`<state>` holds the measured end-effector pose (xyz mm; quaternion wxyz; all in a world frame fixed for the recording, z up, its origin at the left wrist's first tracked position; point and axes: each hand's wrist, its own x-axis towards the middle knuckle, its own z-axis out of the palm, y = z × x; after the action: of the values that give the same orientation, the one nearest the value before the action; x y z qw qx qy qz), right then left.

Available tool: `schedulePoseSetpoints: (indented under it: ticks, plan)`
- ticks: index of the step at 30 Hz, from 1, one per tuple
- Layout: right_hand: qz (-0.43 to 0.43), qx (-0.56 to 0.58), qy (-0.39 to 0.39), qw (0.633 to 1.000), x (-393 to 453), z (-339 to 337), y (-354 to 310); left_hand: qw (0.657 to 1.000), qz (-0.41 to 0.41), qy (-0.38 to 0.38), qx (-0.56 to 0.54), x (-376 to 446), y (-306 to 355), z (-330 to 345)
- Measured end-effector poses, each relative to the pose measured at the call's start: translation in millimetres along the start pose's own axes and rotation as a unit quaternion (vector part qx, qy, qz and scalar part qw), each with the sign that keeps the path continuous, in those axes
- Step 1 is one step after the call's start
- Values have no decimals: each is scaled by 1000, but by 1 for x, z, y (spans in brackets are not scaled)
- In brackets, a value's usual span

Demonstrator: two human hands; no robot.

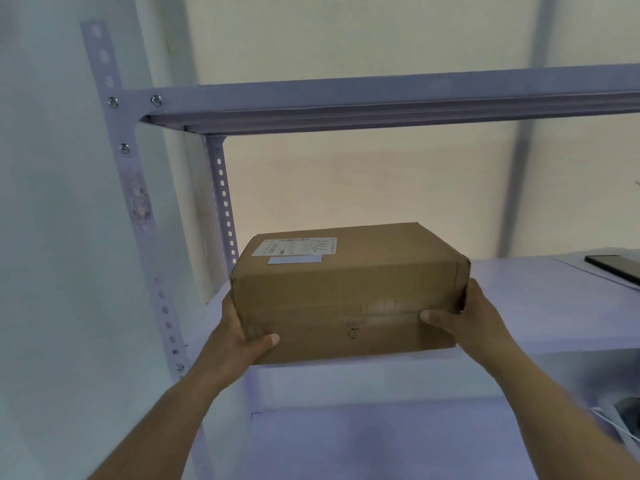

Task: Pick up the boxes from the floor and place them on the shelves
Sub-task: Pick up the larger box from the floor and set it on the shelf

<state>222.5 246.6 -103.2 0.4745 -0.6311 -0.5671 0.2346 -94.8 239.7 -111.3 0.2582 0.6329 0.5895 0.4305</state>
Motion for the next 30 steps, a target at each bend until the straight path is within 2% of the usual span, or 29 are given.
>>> schedulePoseSetpoints:
  ticks: [13,30]
  plan:
    - [-1,-25,18,1000,30,17,1,999,15,-7,-39,41,-12,0]
    - [-4,0,-1,1000,30,14,-1,998,31,-9,-63,41,-12,0]
